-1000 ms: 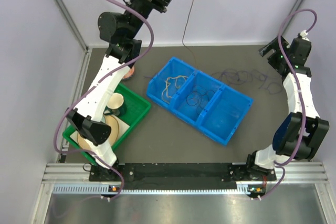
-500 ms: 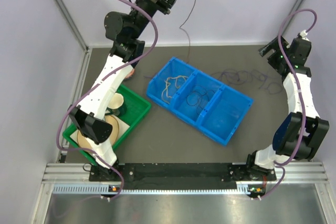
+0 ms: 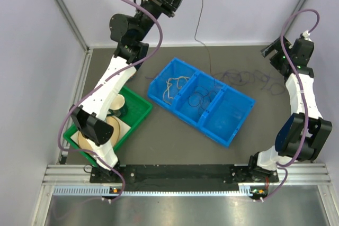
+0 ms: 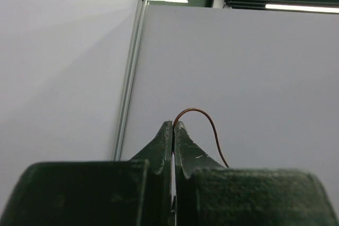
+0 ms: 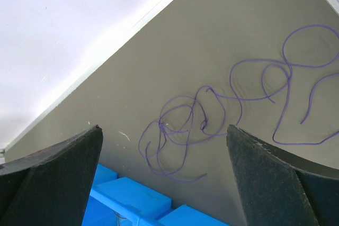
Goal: Untangle the cables
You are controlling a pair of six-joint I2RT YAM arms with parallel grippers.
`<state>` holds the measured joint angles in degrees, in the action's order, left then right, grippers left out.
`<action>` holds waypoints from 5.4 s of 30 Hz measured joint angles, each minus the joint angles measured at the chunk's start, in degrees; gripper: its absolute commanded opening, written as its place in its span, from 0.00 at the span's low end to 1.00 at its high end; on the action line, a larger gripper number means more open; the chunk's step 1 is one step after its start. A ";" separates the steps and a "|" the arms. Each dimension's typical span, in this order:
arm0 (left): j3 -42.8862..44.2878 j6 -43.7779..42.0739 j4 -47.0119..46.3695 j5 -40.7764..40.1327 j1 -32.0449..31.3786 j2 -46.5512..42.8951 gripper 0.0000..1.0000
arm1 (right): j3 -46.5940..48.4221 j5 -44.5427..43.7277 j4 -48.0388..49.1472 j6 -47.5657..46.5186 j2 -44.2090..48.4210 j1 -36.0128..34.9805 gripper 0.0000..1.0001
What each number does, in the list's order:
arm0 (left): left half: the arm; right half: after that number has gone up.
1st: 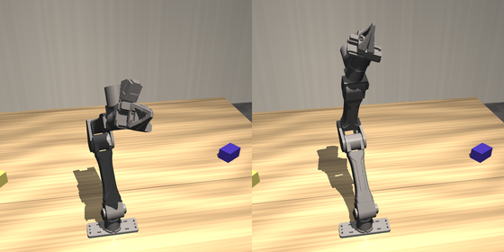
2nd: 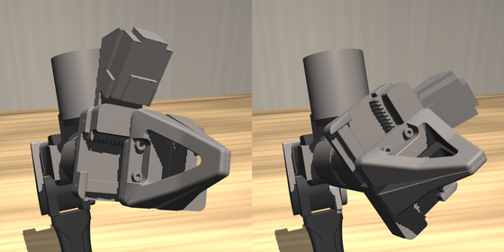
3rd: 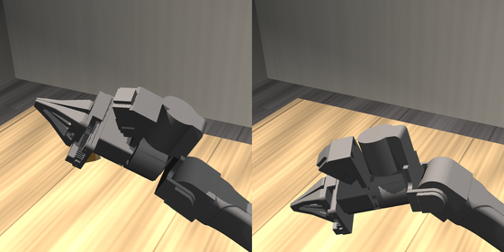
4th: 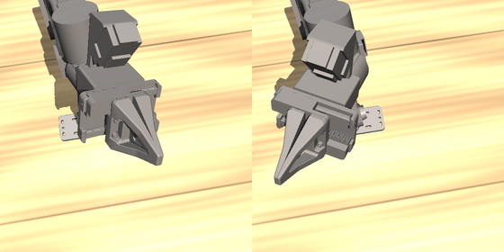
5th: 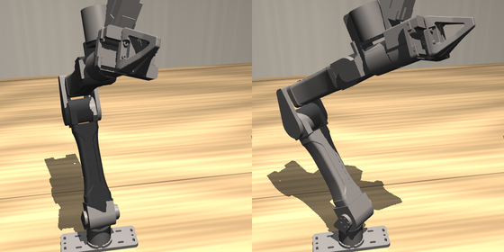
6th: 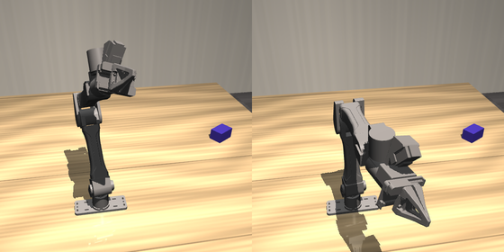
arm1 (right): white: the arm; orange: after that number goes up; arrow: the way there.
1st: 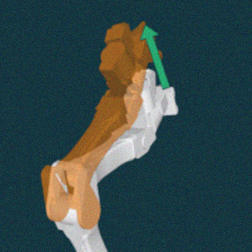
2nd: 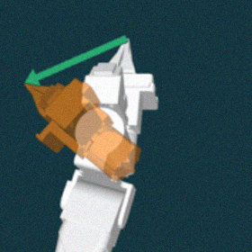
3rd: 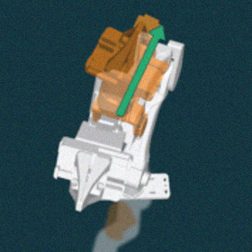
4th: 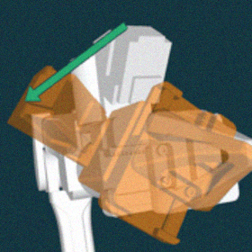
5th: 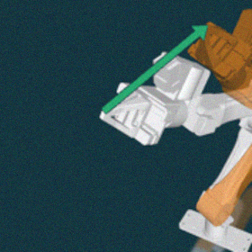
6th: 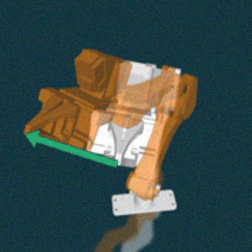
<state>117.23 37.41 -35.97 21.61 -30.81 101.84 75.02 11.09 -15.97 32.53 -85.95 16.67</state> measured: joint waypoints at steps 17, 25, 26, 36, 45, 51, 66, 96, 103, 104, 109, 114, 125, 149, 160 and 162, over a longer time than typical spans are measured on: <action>-15.76 4.11 -2.19 -1.05 -0.44 0.04 0.00 | 0.00 0.17 0.00 0.00 0.00 0.00 0.99; -15.76 3.37 -2.60 -1.03 -1.57 -0.09 0.00 | 0.00 0.22 0.00 0.02 0.00 0.00 0.99; -15.67 3.17 -2.54 -1.01 -1.60 -0.09 0.00 | 0.00 0.22 0.00 0.02 0.00 0.00 0.99; -17.35 2.91 -3.19 -1.07 -1.81 -0.37 0.00 | 0.00 0.55 0.00 0.00 0.00 0.00 0.99; -34.42 3.54 -2.23 -0.22 -2.21 -0.79 0.00 | 0.00 0.66 0.00 0.00 0.00 0.00 0.99; -39.41 3.21 0.07 0.00 -2.91 1.44 0.00 | 0.00 0.66 0.00 -0.02 0.00 0.00 0.99; -41.77 -3.63 9.57 -0.92 -6.29 5.90 0.02 | 0.00 0.81 0.00 -0.02 -0.04 0.00 0.99; -27.17 -15.61 40.26 -22.03 1.07 1.07 0.79 | 0.00 2.32 0.00 0.00 -0.81 -0.02 0.99; -22.67 -5.66 51.67 -26.12 10.80 7.15 0.75 | 0.00 2.89 0.02 -0.02 -0.81 -0.13 0.99; -21.64 -4.02 53.83 -26.03 11.67 8.48 0.75 | 0.00 3.02 0.02 -0.02 -0.81 -0.15 0.99; -19.41 3.13 60.35 -26.01 14.45 13.75 0.77 | 0.00 3.41 0.02 -0.02 -0.81 -0.55 0.99; -21.27 8.90 61.79 -28.55 14.80 13.92 0.85 | 0.00 3.61 0.02 -0.02 -0.87 -0.81 0.99; -25.53 17.44 62.23 -30.45 15.82 13.75 0.85 | 0.00 3.65 -0.09 -0.02 -1.99 -1.73 0.99; -28.33 19.71 63.71 -29.09 16.09 10.56 0.86 | 0.00 3.80 -0.02 -0.02 -1.99 -3.06 0.99; -28.06 20.68 63.41 -28.70 16.11 14.05 0.00 | 0.00 3.78 -0.02 -0.02 -1.99 -3.08 0.99; -26.99 19.96 63.71 -28.98 16.11 14.16 0.00 | 0.00 3.80 -0.02 -0.02 -1.99 -3.08 0.99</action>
<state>90.24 57.36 27.75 -7.38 -14.70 116.01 75.02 14.90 -15.99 32.51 -87.94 13.58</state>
